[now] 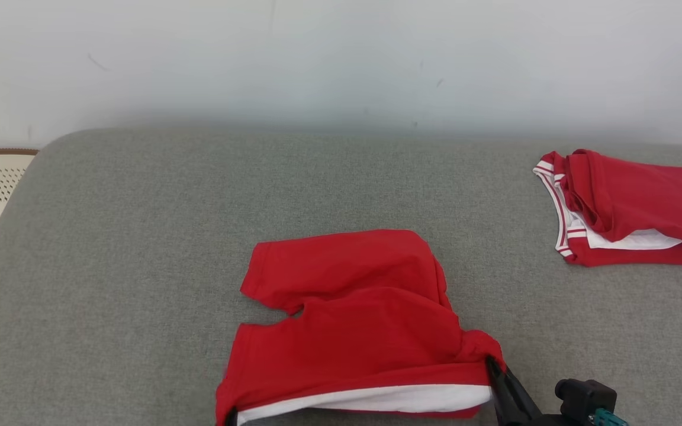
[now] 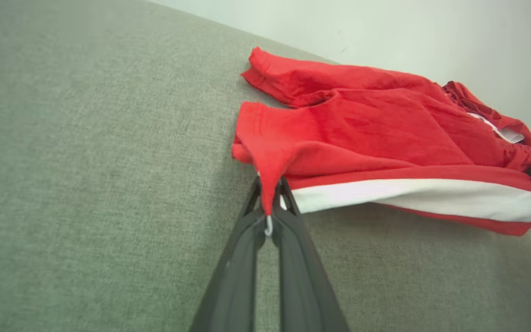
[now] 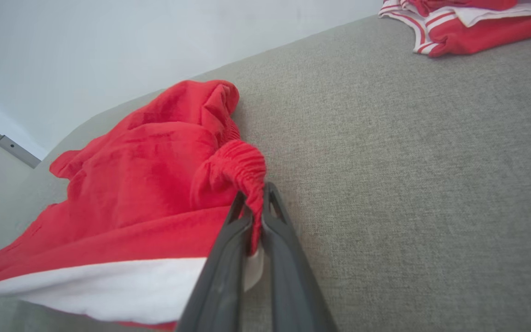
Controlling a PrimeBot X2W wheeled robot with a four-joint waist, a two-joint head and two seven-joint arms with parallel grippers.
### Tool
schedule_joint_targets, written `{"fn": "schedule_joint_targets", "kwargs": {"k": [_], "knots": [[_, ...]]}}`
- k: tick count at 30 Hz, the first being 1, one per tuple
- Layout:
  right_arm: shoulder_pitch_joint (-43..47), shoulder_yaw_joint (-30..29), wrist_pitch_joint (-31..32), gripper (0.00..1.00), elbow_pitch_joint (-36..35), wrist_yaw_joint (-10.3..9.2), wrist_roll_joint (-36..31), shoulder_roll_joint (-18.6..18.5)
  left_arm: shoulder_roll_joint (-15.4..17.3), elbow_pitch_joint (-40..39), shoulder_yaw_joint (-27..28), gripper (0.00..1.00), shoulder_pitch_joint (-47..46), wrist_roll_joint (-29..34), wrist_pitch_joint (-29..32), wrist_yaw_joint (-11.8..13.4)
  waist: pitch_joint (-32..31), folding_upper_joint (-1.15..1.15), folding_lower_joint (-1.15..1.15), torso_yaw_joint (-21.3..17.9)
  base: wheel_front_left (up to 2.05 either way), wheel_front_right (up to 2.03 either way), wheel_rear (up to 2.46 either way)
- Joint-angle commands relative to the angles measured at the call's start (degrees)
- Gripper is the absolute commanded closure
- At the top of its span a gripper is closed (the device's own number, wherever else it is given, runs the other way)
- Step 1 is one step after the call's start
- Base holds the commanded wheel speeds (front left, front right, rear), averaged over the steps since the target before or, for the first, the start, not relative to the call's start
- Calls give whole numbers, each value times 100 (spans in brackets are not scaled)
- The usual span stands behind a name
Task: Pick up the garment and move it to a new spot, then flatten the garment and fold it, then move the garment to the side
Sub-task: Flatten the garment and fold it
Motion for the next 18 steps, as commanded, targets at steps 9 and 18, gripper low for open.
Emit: {"fn": "schedule_joint_targets", "kwargs": {"k": [9,18], "knots": [[-138,-112,599,100,-854,1,-19,31,249,-466,58,100,-356,119,90,-111,4,0,0,-86,0,0,0],[-2267,-347,1504,100,-351,1,-45,46,948,-545,-1,100,-2628,315,995,-640,646,0,0,-299,0,0,0]]}}
